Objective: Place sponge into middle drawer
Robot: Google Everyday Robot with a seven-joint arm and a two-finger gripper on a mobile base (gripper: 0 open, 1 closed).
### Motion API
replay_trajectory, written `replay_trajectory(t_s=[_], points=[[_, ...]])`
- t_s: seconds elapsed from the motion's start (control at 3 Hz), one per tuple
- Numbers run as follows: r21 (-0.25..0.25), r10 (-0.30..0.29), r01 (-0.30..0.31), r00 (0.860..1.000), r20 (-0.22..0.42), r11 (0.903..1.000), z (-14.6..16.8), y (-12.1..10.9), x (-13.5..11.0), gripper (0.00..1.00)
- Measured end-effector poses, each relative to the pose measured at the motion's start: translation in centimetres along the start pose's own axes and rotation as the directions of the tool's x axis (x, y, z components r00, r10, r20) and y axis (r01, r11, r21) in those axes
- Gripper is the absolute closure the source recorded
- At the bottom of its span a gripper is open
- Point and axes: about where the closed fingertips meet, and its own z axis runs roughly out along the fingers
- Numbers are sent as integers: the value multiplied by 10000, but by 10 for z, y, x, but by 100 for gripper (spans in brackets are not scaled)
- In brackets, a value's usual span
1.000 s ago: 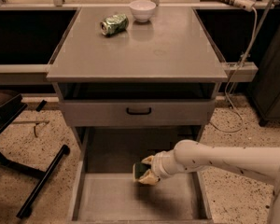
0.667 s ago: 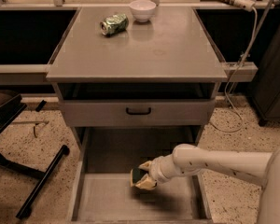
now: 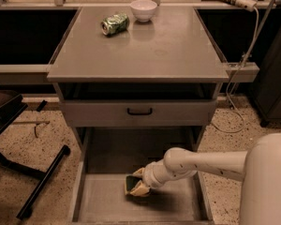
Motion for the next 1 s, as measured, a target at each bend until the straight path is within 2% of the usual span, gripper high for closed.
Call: replay_trajectory(t_s=[0.33, 1.0], points=[[-35, -41, 41, 10000, -10, 10000, 2, 1, -1, 82], [-36, -41, 41, 10000, -9, 10000, 2, 1, -1, 36]])
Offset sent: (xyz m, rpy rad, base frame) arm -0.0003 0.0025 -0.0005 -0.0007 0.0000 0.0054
